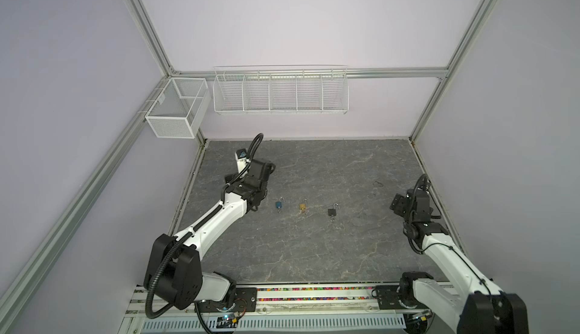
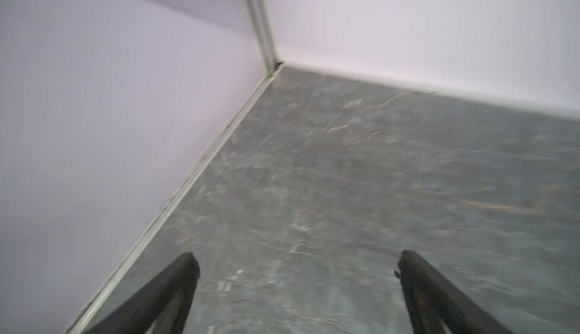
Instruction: Unlock with the key
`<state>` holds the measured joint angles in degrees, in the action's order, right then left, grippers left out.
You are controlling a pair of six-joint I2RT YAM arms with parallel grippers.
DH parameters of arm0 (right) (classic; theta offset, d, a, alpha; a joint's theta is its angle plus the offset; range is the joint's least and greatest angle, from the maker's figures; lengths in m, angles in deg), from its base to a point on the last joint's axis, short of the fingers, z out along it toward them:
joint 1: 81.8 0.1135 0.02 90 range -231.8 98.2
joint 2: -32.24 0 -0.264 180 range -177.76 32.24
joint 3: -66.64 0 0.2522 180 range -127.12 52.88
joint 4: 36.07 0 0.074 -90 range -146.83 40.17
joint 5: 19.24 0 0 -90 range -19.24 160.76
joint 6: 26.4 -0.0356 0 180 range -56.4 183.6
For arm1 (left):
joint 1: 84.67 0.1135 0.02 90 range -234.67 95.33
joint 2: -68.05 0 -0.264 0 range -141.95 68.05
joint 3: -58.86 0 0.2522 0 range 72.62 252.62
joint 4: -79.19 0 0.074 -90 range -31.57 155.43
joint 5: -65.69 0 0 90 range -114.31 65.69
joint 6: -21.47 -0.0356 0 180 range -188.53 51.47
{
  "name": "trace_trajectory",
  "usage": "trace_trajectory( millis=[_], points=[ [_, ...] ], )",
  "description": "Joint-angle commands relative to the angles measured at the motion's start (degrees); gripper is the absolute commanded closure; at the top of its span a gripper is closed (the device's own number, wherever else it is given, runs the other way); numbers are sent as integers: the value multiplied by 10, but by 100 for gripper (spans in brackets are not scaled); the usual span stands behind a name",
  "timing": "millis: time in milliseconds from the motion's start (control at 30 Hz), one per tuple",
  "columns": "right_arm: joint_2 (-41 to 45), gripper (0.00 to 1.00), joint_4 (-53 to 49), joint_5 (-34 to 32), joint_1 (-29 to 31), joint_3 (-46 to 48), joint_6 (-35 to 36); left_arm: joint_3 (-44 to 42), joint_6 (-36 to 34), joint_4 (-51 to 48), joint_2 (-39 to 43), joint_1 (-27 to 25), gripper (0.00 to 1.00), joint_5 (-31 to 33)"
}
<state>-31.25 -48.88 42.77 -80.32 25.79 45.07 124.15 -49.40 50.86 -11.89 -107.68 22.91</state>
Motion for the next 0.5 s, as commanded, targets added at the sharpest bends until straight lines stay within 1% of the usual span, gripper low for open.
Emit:
trace_trajectory(
  millis=[0, 33, 67, 100, 133, 167, 200, 233, 267, 300, 333, 367, 400, 433, 467],
  points=[
    [-99, 11, 179, -57, -4, 7, 53, -90, -86, 229, 16, 65, 0, -59],
    [-132, 11, 214, -49, -4, 1, 70, -125, -104, 298, 13, 83, 0, -65],
    [-148, 11, 204, -38, -4, -19, 77, -154, -132, 359, 8, 91, 0, -60],
    [-167, 11, 225, -16, -3, -28, 91, -174, -161, 401, 0, 96, 0, -56],
    [-182, 11, 276, 22, -4, -22, 118, -189, -184, 440, -7, 100, 0, -61],
    [-192, 11, 316, 46, -2, -17, 145, -207, -204, 480, -12, 104, 1, -83],
    [-205, 11, 337, 62, -2, -18, 155, -229, -208, 522, -16, 112, 1, -122],
    [-220, 11, 317, 83, -3, -31, 155, -247, -199, 553, -21, 122, 0, -151],
    [-230, 11, 358, 100, 1, -21, 176, -270, -200, 584, -32, 128, 0, -177],
    [-222, 11, 362, 123, 5, -10, 186, -292, -202, 652, -51, 132, 1, -199],
    [-217, 11, 410, 156, 5, 19, 198, -320, -216, 726, -71, 136, 1, -220],
    [-223, 11, 476, 179, 5, 54, 207, -342, -217, 764, -73, 140, 0, -245],
    [-243, 12, 553, 186, 5, 82, 214, -359, -221, 780, -81, 143, 1, -277],
    [-263, 12, 597, 172, 6, 88, 215, -363, -229, 812, -93, 143, 0, -287],
    [-251, 11, 540, 156, 6, 70, 204, -359, -238, 826, -107, 143, 0, -289]
  ],
)
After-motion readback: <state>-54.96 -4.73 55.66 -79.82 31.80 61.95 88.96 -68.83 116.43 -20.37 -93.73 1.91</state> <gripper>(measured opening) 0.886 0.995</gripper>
